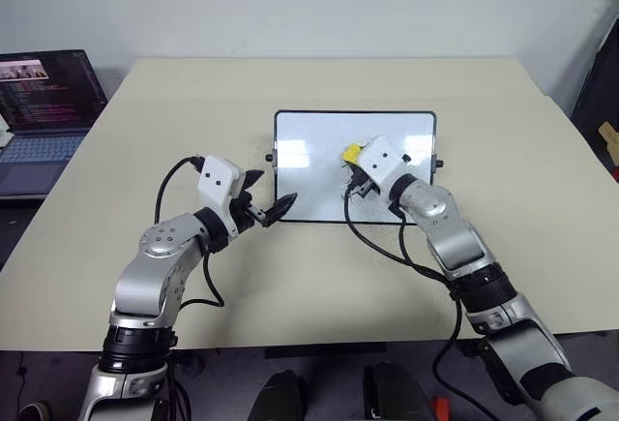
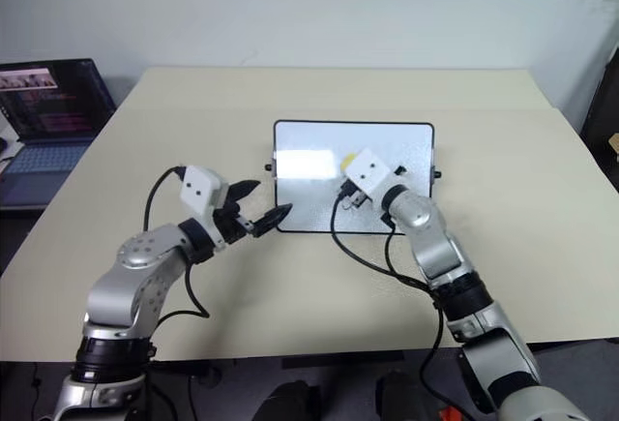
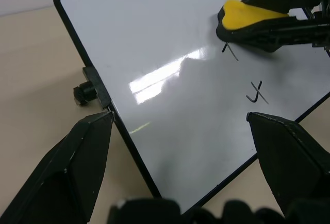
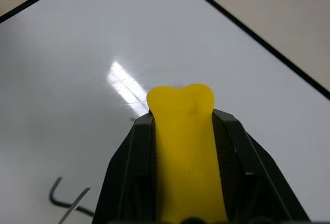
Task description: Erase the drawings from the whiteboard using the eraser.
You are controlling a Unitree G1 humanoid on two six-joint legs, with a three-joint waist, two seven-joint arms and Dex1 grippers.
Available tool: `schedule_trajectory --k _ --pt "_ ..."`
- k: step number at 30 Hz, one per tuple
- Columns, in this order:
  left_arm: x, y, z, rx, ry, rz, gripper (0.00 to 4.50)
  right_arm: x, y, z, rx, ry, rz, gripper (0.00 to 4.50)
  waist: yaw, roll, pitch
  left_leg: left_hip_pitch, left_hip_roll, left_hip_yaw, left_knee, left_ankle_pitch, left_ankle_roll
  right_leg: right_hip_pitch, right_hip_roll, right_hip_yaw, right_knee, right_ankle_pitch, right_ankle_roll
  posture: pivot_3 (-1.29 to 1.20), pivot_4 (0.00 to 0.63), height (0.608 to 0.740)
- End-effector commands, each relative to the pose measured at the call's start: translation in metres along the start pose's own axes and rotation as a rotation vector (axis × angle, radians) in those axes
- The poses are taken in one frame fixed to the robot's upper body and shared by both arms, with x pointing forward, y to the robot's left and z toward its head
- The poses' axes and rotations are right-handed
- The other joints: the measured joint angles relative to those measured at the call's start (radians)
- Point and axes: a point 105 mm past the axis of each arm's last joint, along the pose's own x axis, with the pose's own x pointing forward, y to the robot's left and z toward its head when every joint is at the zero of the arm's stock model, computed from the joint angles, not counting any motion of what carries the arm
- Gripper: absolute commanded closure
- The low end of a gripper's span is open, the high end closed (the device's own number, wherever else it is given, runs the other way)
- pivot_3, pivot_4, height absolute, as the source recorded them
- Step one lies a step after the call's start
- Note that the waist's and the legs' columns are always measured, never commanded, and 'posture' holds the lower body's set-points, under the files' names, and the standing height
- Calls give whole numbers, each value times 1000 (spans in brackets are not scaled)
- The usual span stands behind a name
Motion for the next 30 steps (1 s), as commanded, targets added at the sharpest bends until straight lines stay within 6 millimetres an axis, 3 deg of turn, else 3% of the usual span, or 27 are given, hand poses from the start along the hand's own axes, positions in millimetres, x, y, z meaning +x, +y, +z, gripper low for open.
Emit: schedule_trajectory --k 1,6,15,19,22,27,30 --pt "1 -3 15 45 -52 -13 0 -5 21 -14 -55 45 81 3356 0 0 -1 0 0 0 0 0 0 0 0 0 0 0 0 0 150 740" --pt "3 -5 14 45 -51 -23 0 -6 27 -16 -82 57 93 3357 0 0 -1 1 0 0 1 0 0 1 0 0 2 0 0 0 150 740" --pt "4 -9 12 43 -53 -34 0 -5 -28 -6 -135 42 -108 3357 3 0 -1 4 -1 0 2 -1 2 2 0 0 5 1 0 0 150 740" --pt "6 -11 12 41 -57 -43 0 -5 -40 -3 -140 36 -143 3357 4 0 -1 3 -1 0 2 -1 2 2 0 0 5 0 0 0 150 740" --pt "7 -13 12 39 -59 -47 0 -6 -33 -6 -135 50 -102 3357 3 0 -1 3 -1 0 2 -1 2 2 0 0 5 0 -1 0 150 740" --pt "8 -13 11 41 -55 -50 0 -10 7 -20 -139 89 101 3357 3 0 -1 4 -1 0 2 -1 3 2 0 0 5 0 -1 0 150 740" --pt "9 -13 11 42 -55 -52 0 -12 17 -26 -148 128 146 3357 0 0 -1 5 -1 0 2 -2 3 4 0 0 5 0 -1 0 150 740"
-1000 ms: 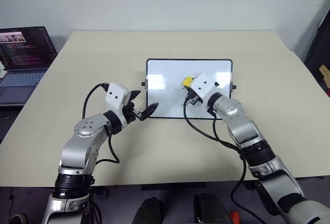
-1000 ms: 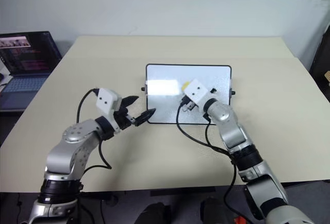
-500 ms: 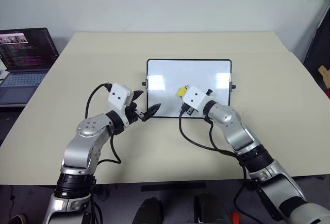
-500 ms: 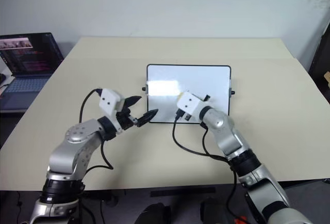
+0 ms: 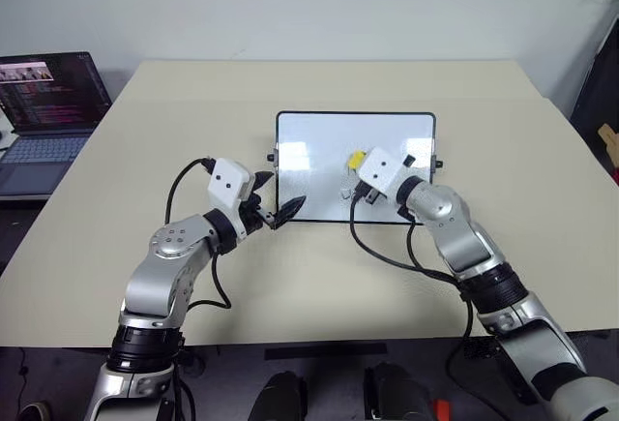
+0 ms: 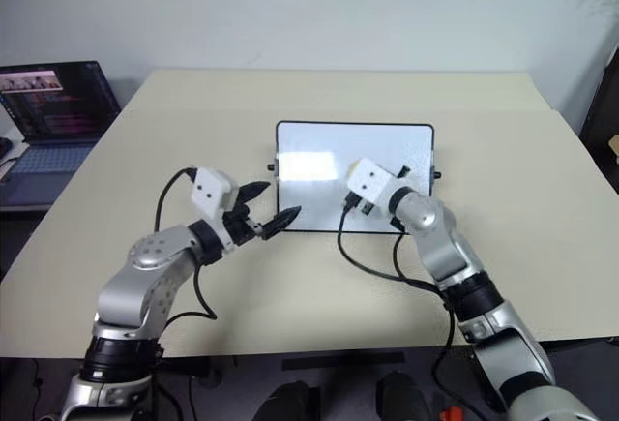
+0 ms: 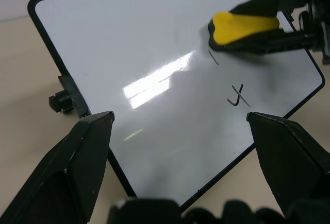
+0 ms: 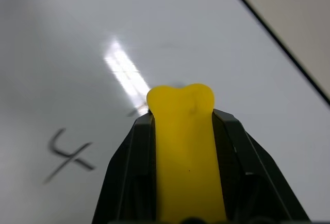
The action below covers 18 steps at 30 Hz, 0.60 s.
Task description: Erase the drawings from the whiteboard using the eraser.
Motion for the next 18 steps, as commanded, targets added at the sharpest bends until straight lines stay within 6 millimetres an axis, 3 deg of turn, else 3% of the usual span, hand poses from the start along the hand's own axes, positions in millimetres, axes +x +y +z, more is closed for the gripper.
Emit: schedule_trajectory --k 1,3,8,12,15,18 --pt "2 -2 12 32 -44 -15 0 0 15 -12 -17 72 73 3357 -3 0 0 1 0 1 0 0 0 0 0 0 0 0 0 0 150 740" --pt "3 -2 13 32 -48 -20 0 1 14 -13 -37 78 70 3357 -3 0 0 3 0 1 0 0 0 2 0 1 2 0 0 0 150 740" --pt "3 -4 13 29 -49 -27 0 1 -31 4 -80 16 -159 3357 -2 0 0 8 -1 1 0 0 0 5 1 1 4 0 0 0 150 740" --pt "2 -5 12 27 -47 -30 0 0 -46 12 -65 -21 -240 3357 -1 0 0 8 -1 1 0 0 0 5 0 1 5 0 0 0 150 740" --pt "3 -6 12 26 -49 -31 0 2 -48 15 -51 -34 -246 3357 -2 0 0 7 -1 1 -1 0 0 4 0 1 4 -1 -1 0 150 740" --pt "3 -6 12 26 -49 -31 0 6 -29 12 -30 -27 -161 3357 -4 0 0 7 0 2 -1 0 0 4 0 2 3 -1 -1 0 150 740"
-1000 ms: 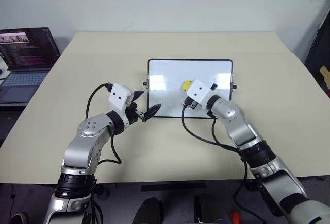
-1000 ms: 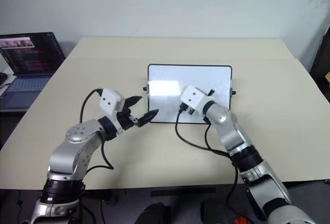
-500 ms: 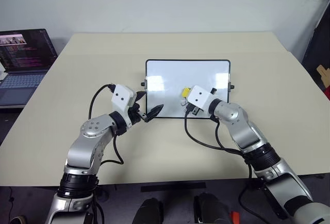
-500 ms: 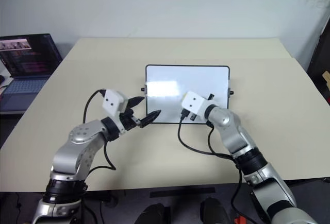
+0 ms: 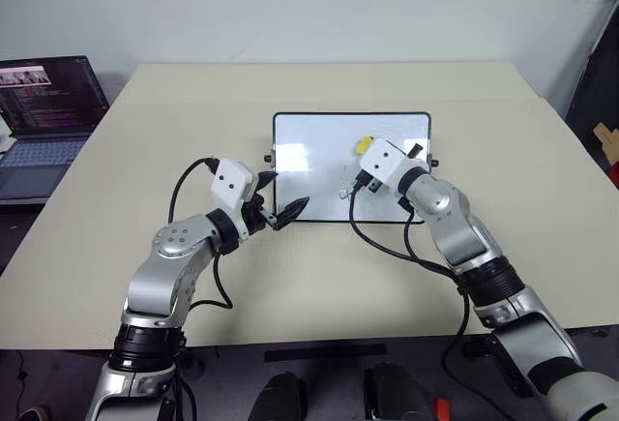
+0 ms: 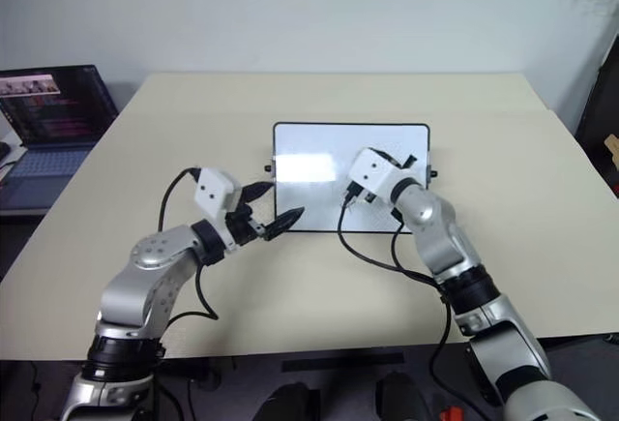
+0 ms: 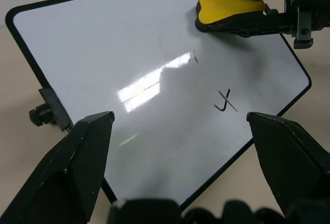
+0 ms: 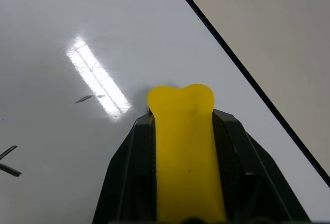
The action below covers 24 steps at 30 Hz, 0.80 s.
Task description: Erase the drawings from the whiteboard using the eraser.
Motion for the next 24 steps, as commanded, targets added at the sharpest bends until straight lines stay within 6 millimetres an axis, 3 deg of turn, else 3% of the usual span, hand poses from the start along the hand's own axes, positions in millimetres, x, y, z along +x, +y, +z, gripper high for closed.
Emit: schedule_trajectory --k 1,5,11,19,24 --pt "1 -2 11 25 -40 -7 0 -1 11 7 16 -25 64 3357 0 0 0 0 0 0 0 0 0 0 0 0 0 0 0 0 150 740" --pt "1 -1 11 24 -40 -5 0 -3 32 3 23 -8 149 3357 0 0 0 0 0 0 0 0 0 0 0 0 0 0 0 0 150 740" --pt "2 -3 10 22 -40 -15 0 -2 36 0 -25 13 176 3357 0 0 0 1 0 0 0 0 0 1 0 0 1 0 0 0 150 740" --pt "3 -3 9 21 -40 -17 0 5 -10 14 -54 -40 -61 3357 1 0 0 1 0 0 0 0 0 1 0 0 2 0 0 0 150 740" --pt "5 -3 8 18 -42 -21 0 7 -17 18 -22 -59 -92 3357 2 0 0 1 0 0 -1 0 0 0 0 0 0 0 0 0 150 740"
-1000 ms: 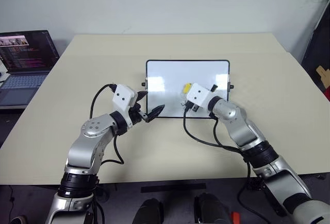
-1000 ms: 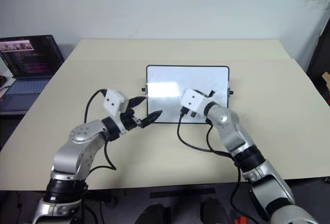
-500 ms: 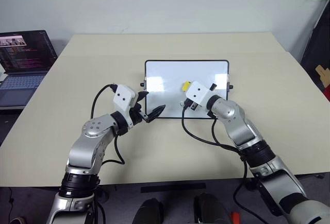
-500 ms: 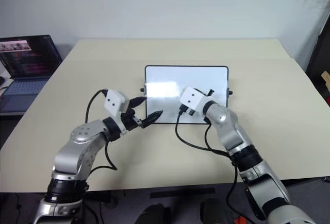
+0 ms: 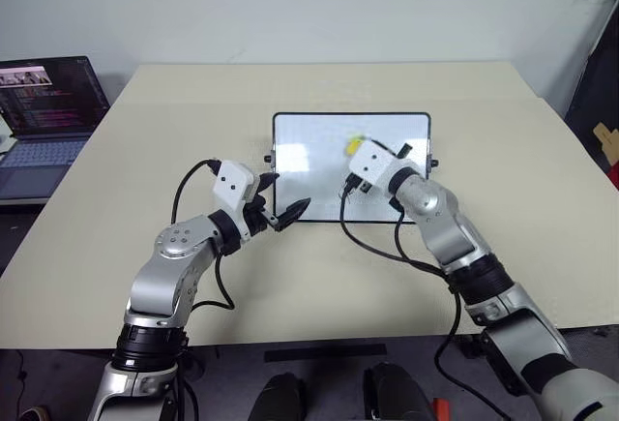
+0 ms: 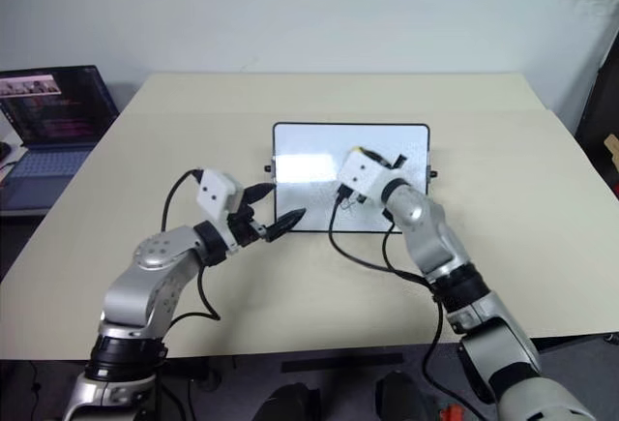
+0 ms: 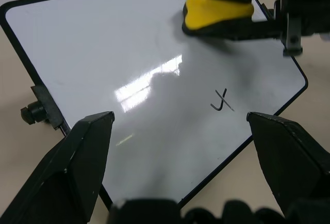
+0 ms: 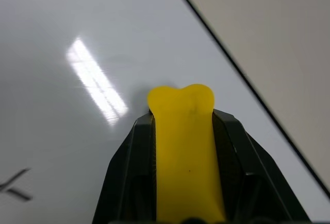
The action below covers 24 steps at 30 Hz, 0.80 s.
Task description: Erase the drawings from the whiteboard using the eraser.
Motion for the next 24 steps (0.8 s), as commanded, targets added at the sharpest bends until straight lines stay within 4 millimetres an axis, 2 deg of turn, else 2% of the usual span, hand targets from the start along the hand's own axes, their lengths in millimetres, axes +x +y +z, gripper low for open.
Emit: schedule_trajectory --k 1,9,14,16,19,22,24 --pt "4 -4 13 34 -49 -21 0 0 -10 12 24 -48 -29 3357 -1 0 0 0 0 0 0 0 0 0 0 0 0 0 0 0 150 740" --pt "8 -6 13 31 -52 -31 0 -11 29 9 42 -51 162 3357 -1 0 0 -1 0 0 -1 0 0 -1 0 0 -2 0 0 0 150 740" --pt "8 -5 10 24 -51 -32 0 -18 5 23 88 -133 43 3357 0 0 0 -1 0 0 0 0 0 -1 0 0 -2 0 0 0 150 740" --pt "8 -3 9 23 -52 -24 0 -25 -1 28 182 -160 29 3357 0 0 0 -2 0 0 -1 0 0 -1 0 0 -2 0 0 0 150 740" --pt "6 2 10 10 -60 -6 0 -42 -12 24 440 -161 9 3358 1 0 0 -3 1 -1 -1 0 0 -1 0 -1 -4 0 0 0 150 740" --pt "1 3 12 -13 -71 -12 0 -65 -8 18 683 -159 55 3359 3 0 0 -5 1 -3 -1 0 0 -1 0 -2 -6 0 0 0 150 740" --pt "-3 3 12 -25 -71 -24 0 -84 -2 15 747 -165 103 3359 4 0 0 -7 1 -5 -1 0 0 -2 -1 -2 -8 0 0 0 150 740"
